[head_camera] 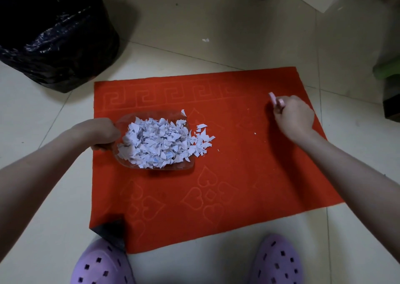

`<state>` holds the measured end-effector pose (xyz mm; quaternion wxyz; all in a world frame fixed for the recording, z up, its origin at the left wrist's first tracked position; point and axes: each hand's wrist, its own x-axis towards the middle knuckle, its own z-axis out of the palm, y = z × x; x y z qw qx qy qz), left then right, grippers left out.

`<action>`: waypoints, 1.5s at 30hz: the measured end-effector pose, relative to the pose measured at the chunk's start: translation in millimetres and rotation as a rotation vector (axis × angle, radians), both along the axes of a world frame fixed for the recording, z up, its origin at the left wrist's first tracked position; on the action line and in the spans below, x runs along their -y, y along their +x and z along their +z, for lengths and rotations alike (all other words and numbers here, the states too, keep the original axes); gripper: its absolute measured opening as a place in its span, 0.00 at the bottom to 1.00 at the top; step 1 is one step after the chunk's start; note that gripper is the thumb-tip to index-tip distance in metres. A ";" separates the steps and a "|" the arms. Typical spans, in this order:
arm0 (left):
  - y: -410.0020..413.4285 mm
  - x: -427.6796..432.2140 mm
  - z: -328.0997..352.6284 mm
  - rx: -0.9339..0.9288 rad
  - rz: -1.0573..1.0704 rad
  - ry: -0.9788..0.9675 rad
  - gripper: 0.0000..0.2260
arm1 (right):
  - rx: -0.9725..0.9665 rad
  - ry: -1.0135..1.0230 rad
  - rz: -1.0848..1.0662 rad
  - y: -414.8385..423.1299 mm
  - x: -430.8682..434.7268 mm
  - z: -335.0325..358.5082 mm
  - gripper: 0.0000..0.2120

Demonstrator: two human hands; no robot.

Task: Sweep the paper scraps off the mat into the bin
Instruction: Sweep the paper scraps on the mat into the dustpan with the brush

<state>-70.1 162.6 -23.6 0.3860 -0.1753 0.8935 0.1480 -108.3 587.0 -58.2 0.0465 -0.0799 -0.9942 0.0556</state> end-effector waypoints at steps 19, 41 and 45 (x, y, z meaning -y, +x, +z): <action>-0.9 1.1 -4.5 0.001 0.014 0.016 0.16 | 0.018 -0.175 0.239 56.3 28.6 20.2 0.12; -0.1 1.7 -4.5 -0.004 -0.003 -0.004 0.16 | 0.277 -0.067 0.257 88.6 50.2 9.4 0.10; -0.3 1.6 -4.7 -0.003 -0.004 -0.003 0.17 | 0.186 -0.255 0.405 107.0 60.3 18.9 0.14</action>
